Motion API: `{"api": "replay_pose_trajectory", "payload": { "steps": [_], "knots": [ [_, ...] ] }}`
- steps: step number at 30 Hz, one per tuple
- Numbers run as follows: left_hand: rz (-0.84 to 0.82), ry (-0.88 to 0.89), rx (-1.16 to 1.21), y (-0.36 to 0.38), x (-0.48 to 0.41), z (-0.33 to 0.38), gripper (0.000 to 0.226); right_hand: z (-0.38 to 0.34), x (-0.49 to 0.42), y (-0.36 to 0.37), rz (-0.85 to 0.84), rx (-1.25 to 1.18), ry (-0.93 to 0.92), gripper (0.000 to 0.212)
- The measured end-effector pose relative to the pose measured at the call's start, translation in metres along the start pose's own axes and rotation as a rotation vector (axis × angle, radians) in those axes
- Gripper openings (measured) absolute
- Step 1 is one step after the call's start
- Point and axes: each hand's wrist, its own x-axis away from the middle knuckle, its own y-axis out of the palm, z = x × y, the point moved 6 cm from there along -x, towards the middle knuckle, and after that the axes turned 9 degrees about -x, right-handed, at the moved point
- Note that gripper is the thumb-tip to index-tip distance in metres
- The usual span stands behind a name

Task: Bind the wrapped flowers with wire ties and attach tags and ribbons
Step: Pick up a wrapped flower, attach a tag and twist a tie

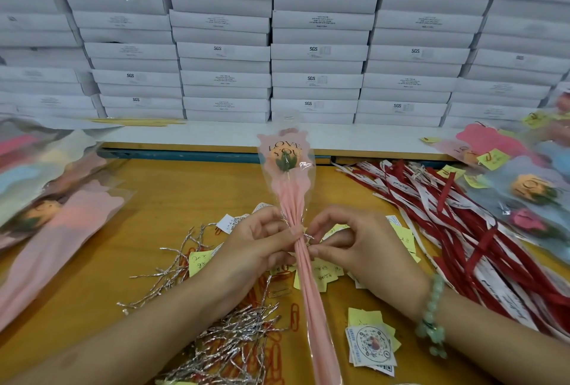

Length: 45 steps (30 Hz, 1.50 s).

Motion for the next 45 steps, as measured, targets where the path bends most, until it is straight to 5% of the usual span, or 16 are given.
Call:
{"api": "replay_pose_trajectory", "payload": {
  "steps": [5, 13, 19, 26, 30, 38, 45],
  "knots": [
    [0.012, -0.02, 0.032, -0.002, -0.002, -0.002, 0.03, -0.02, 0.008, 0.008, -0.057, 0.514, -0.316, 0.019],
    [-0.004, -0.023, 0.036, -0.002, -0.002, -0.003, 0.023, -0.028, 0.011, 0.011, -0.122, 0.684, -0.442, 0.029],
    [-0.013, -0.001, 0.018, -0.001, 0.0, -0.002, 0.021, -0.011, -0.001, -0.001, -0.029, 0.239, -0.137, 0.005],
    [-0.053, 0.033, 0.021, 0.004, 0.001, 0.004, 0.021, 0.02, 0.002, 0.01, -0.083, -0.565, 0.483, 0.013],
    [-0.064, 0.051, 0.007, 0.004, 0.003, 0.007, 0.02, 0.022, 0.006, 0.02, -0.104, -0.844, 0.628, 0.01],
    [-0.08, 0.046, 0.036, 0.002, 0.002, 0.006, 0.021, 0.006, -0.002, -0.004, 0.079, -0.341, 0.202, 0.006],
    [-0.081, 0.024, 0.048, 0.002, 0.002, 0.004, 0.021, -0.002, 0.0, -0.012, 0.193, -0.056, 0.027, 0.012]
  ]
}}
